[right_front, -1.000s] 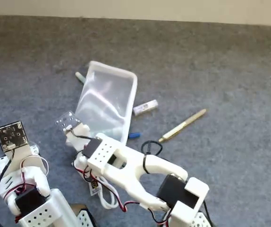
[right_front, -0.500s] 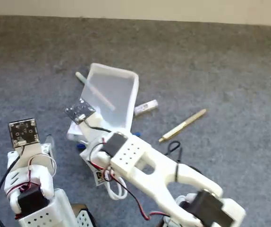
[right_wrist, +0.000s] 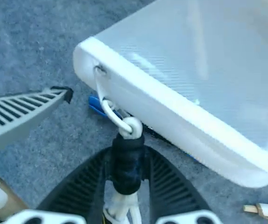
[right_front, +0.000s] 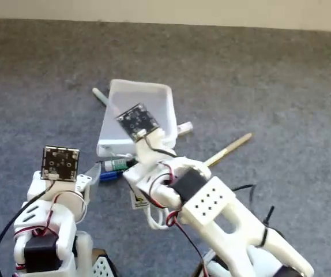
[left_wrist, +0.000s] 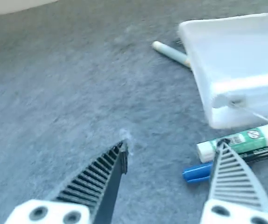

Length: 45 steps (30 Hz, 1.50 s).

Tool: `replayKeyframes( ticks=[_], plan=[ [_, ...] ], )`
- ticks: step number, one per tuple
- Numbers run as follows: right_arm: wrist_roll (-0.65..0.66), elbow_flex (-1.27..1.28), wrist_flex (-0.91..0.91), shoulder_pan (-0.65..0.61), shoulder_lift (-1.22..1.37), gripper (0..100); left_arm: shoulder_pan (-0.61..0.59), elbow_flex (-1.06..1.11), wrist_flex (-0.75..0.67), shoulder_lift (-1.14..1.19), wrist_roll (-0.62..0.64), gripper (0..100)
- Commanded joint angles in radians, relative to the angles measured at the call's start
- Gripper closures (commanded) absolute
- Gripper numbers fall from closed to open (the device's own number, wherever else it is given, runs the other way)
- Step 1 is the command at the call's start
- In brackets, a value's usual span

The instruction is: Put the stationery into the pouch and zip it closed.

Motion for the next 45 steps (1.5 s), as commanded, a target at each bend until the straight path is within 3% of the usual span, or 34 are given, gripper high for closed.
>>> replayKeyframes(
  ticks=[1, 19, 27, 35, 41, 45],
  plan=[
    [0.043, 0.008, 0.002, 0.022, -0.074, 99.4, 0.077, -0.047, 0.003, 0.008, 0.003, 72],
    [0.051, 0.021, 0.008, 0.018, -0.097, 99.4, 0.082, -0.045, -0.14, 0.008, 0.166, 74],
    [0.051, 0.012, 0.045, 0.013, -0.099, 99.4, 0.085, 0.064, -0.253, 0.008, 0.166, 74],
    [0.051, 0.013, 0.042, -0.001, -0.099, 99.4, 0.093, 0.061, -0.239, 0.007, 0.166, 74],
    [0.051, 0.015, 0.041, -0.001, -0.099, 99.4, 0.165, -0.053, -0.087, 0.004, 0.167, 74],
    [0.051, 0.015, 0.041, -0.002, -0.099, 99.4, 0.163, -0.002, -0.117, 0.007, 0.166, 74]
  ],
)
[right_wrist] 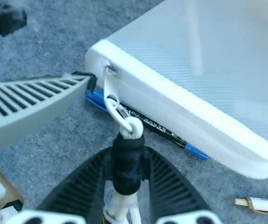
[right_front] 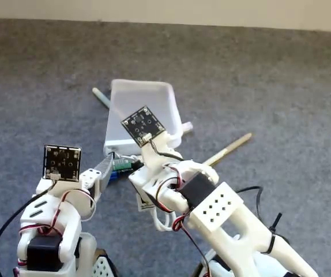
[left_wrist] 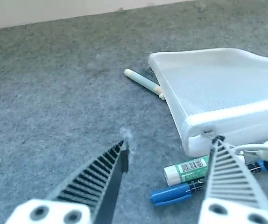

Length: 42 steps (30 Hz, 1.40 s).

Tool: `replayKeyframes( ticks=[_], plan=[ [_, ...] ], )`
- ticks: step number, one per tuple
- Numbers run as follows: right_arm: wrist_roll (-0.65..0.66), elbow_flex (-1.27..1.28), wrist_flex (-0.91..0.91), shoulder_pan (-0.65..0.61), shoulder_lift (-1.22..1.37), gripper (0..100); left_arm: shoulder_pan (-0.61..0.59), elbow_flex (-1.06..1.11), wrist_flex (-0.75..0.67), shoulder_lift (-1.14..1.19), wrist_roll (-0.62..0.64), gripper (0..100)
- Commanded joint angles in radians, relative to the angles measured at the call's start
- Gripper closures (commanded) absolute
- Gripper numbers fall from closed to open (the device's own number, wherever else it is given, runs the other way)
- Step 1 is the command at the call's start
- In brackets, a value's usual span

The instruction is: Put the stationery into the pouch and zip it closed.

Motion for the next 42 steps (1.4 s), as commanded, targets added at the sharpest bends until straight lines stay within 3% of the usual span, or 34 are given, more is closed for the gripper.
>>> replayKeyframes(
  ticks=[1, 13, 19, 32, 42],
  plan=[
    [0.009, -0.016, 0.001, -0.012, -0.036, 99.4, 0.016, 0.013, -0.041, 0.007, 0.006, 74],
    [0.006, -0.016, 0.005, -0.013, -0.036, 99.4, -0.044, 0.127, -0.198, 0.007, 0.006, 74],
    [0.005, -0.018, 0.007, -0.013, -0.038, 99.4, -0.039, 0.147, -0.212, 0.007, 0.005, 75],
    [0.008, -0.019, 0.041, -0.008, -0.048, 99.4, -0.022, 0.154, -0.249, 0.007, -0.058, 100],
    [0.011, -0.018, 0.101, 0.073, -0.274, 99.4, -0.065, 0.059, -0.14, 0.001, -0.054, 99]
  ],
)
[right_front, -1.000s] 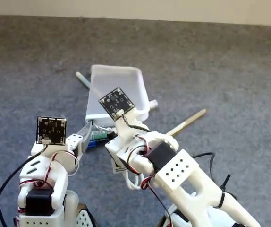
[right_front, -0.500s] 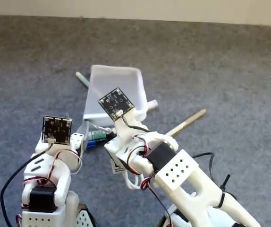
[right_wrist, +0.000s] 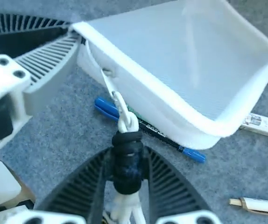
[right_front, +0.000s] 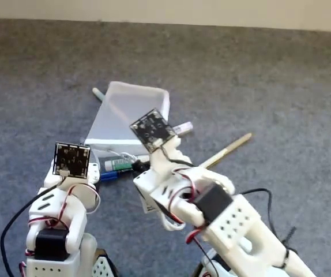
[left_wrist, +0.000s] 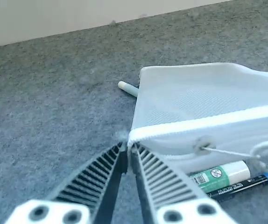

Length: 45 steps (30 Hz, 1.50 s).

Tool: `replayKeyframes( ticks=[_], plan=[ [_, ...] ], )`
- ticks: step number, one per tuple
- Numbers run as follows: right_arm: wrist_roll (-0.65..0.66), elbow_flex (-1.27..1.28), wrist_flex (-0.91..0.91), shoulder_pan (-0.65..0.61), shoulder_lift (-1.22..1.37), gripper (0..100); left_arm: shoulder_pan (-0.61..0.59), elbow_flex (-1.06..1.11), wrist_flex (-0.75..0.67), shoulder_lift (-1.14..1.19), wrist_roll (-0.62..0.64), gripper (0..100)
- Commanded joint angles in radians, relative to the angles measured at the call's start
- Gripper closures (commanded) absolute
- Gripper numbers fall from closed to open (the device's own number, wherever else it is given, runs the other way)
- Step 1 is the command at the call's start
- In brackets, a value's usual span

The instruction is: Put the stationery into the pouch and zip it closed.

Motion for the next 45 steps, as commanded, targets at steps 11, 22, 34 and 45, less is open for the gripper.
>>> replayKeyframes(
  ticks=[11, 22, 34, 45],
  plan=[
    [0.044, -0.024, 0.068, 0.145, -0.108, 99.4, -0.088, -0.093, 0.048, 0.001, -0.003, 99],
    [0.044, -0.087, 0.071, 0.257, -0.107, 99.4, -0.111, -0.101, 0.06, -0.002, -0.003, 99],
    [0.037, -0.088, 0.065, 0.349, -0.111, 99.4, -0.147, -0.099, 0.058, 0.001, -0.003, 99],
    [0.037, -0.085, 0.074, 0.308, -0.111, 99.4, -0.14, -0.093, 0.057, 0.001, -0.003, 95]
  ],
)
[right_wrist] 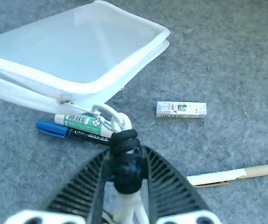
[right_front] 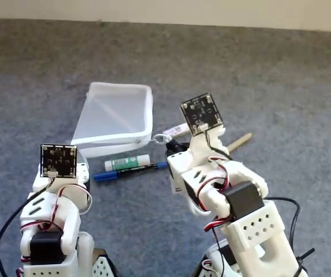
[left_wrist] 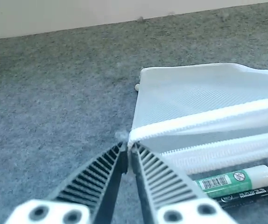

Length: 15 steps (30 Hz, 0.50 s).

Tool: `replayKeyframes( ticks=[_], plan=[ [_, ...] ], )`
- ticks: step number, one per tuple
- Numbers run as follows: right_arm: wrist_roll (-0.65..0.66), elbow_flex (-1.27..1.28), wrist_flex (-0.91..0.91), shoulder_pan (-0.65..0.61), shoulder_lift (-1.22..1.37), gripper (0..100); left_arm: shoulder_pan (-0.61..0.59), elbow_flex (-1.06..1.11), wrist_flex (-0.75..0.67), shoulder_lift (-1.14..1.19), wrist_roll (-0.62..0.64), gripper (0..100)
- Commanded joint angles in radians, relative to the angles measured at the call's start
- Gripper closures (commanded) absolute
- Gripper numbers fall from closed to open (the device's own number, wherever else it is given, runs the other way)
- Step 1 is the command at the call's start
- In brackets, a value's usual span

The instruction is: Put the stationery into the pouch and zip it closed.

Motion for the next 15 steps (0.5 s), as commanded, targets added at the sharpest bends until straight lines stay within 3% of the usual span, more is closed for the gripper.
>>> replayKeyframes(
  ticks=[1, 6, 15],
  plan=[
    [-0.002, -0.071, 0.01, -0.005, -0.035, 99.4, -0.025, -0.044, 0.002, 0.005, -0.002, 92],
    [-0.002, -0.101, 0.062, -0.044, -0.036, 99.4, -0.025, -0.042, 0.003, 0.007, 0.031, 84],
    [-0.003, -0.16, 0.127, -0.114, -0.036, 99.4, 0.018, 0.005, -0.02, 0.008, 0.034, 81]
  ],
)
